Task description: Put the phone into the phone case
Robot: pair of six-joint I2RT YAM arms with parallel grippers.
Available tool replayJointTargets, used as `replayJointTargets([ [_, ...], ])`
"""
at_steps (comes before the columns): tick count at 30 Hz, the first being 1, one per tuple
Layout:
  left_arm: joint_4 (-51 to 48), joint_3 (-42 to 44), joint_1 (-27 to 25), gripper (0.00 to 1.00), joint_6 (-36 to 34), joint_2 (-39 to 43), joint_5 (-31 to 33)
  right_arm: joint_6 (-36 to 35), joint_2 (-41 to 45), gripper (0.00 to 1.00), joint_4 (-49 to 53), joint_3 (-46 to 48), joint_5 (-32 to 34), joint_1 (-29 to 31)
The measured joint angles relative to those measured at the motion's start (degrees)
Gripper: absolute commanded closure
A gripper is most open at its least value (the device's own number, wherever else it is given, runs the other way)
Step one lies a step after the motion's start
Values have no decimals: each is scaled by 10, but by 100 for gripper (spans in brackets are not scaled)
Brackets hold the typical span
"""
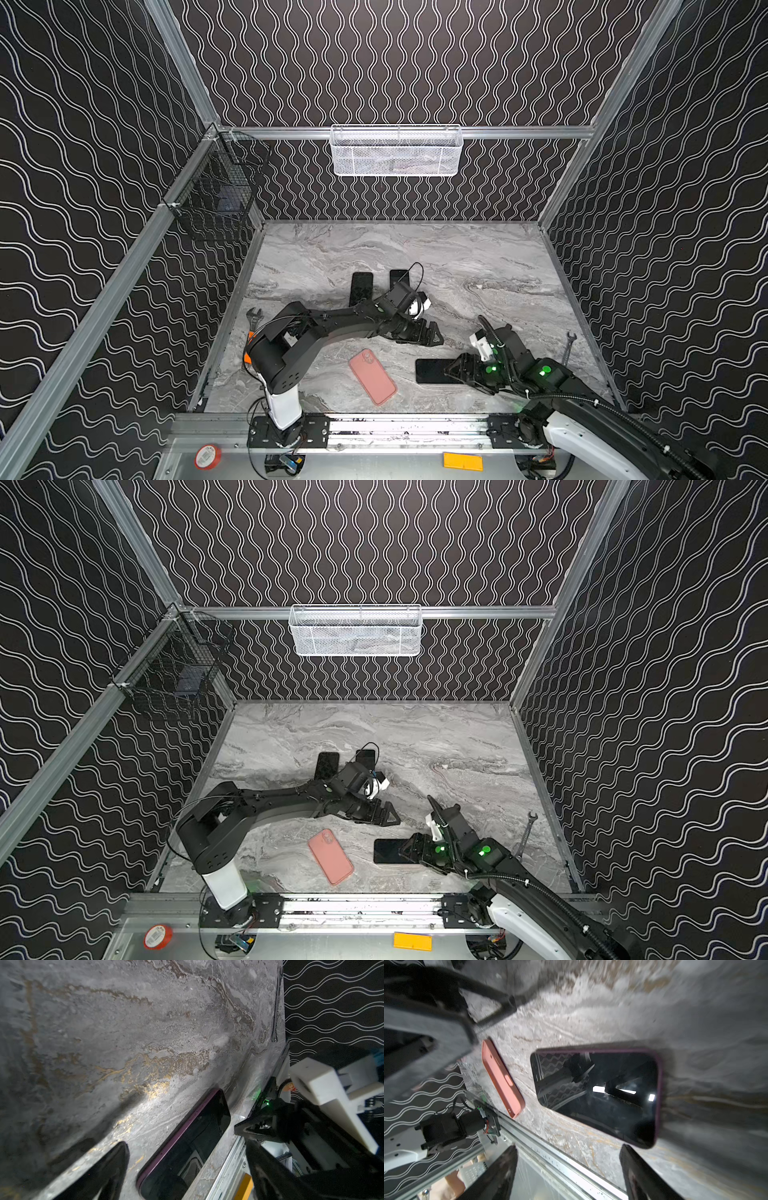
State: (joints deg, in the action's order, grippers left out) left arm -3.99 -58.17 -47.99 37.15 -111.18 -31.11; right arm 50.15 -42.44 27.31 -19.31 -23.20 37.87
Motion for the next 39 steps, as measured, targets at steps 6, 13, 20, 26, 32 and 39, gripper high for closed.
replayJointTargets([
  [6, 0, -2, -5, 17, 0, -5, -11, 19, -34, 20, -36, 1, 11, 66],
  [13, 3, -3, -16, 22, 0, -14, -21, 51, -50, 19, -68, 10, 34, 112],
  [20, 5, 2, -21, 32, 0, -14, -23, 75, -39, 19, -71, 15, 71, 120],
  [26, 5, 12, -22, 37, 0, -13, -23, 86, -53, 19, -76, 27, 85, 120],
  [32, 5, 23, -26, 43, 0, -8, -23, 93, -63, 18, -89, 25, 106, 121],
  [39, 0, 30, -27, 48, -9, 1, -23, 94, -64, 17, -82, 17, 179, 108],
])
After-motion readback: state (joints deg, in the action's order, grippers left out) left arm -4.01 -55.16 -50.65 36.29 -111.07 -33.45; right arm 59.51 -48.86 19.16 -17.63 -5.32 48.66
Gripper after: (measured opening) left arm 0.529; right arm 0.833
